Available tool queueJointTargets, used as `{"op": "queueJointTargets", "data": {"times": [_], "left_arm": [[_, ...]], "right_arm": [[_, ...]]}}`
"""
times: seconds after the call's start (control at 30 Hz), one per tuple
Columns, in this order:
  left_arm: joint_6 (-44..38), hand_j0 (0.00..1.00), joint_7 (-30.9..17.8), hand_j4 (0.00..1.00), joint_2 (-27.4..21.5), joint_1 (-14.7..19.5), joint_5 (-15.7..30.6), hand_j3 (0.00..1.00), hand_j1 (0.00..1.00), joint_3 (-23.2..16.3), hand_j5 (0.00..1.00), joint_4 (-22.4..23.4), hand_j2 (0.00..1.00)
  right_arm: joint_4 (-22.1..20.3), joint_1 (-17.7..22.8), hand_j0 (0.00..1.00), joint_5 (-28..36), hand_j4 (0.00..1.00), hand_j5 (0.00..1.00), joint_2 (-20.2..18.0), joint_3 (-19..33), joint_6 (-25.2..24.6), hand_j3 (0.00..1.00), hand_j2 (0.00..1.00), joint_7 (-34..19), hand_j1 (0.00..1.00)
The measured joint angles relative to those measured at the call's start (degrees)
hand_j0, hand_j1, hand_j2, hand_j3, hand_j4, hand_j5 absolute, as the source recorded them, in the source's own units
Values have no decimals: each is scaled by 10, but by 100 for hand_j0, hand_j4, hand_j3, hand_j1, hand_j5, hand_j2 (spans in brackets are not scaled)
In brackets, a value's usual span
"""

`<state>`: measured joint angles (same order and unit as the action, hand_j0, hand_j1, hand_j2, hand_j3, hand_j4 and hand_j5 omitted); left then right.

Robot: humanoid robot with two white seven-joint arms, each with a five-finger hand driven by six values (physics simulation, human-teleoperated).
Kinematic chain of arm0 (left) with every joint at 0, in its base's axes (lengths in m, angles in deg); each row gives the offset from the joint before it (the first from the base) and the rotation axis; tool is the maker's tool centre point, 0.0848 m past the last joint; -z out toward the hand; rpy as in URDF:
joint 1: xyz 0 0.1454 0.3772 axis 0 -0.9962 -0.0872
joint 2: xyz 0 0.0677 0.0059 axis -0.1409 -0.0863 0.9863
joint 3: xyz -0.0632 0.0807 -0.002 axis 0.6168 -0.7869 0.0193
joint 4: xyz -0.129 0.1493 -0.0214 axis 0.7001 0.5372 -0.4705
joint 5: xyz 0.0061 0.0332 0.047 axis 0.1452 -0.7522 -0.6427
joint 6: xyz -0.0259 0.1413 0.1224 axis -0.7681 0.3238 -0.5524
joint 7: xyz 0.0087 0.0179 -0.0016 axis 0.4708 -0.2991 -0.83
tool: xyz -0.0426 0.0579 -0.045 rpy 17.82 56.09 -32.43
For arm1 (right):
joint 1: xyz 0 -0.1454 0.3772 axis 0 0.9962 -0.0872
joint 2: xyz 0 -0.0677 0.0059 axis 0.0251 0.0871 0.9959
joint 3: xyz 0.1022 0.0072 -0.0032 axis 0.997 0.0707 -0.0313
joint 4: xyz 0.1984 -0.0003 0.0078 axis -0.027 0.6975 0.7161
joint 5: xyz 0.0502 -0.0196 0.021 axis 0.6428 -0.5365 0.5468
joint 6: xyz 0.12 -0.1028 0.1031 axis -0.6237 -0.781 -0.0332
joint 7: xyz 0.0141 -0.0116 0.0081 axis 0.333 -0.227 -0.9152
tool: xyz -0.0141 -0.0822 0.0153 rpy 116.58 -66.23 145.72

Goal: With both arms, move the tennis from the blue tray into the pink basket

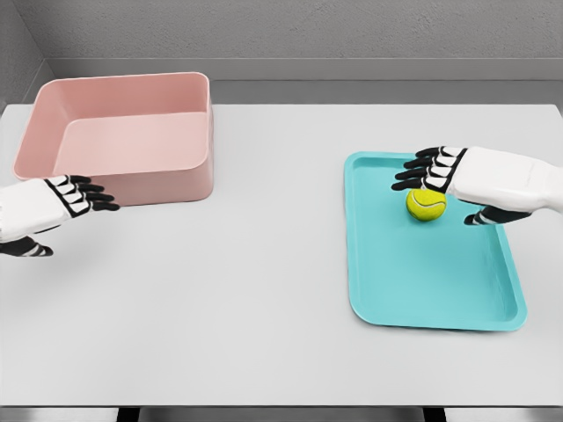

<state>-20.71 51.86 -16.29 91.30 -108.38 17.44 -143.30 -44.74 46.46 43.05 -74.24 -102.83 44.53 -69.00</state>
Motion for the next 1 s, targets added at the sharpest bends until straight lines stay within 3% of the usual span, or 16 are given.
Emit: {"op": "queueJointTargets", "data": {"times": [0.17,0.27,0.43,0.53,0.77,1.0], "left_arm": [[0,100,-1,100,1,0,-6,100,100,-1,100,1,100],[0,100,-9,100,-3,0,-7,100,100,-4,100,1,100],[0,100,-15,100,-4,2,-8,100,100,-10,100,1,100],[0,100,-16,100,-7,2,-8,100,100,-13,100,1,100],[0,100,-20,100,-13,11,-15,100,100,-22,100,2,100],[0,100,-24,100,46,55,-64,100,100,-24,100,18,100]], "right_arm": [[7,-2,100,-1,100,100,6,0,0,100,100,1,100],[59,-13,100,2,100,100,35,3,0,100,100,-12,100],[148,-44,99,26,99,99,120,7,0,99,99,-170,99],[176,-62,99,40,99,99,148,9,1,99,99,-219,99],[240,-69,99,55,99,99,186,7,1,99,99,-244,99],[300,-62,99,41,99,99,216,4,1,99,99,-247,99]]}}
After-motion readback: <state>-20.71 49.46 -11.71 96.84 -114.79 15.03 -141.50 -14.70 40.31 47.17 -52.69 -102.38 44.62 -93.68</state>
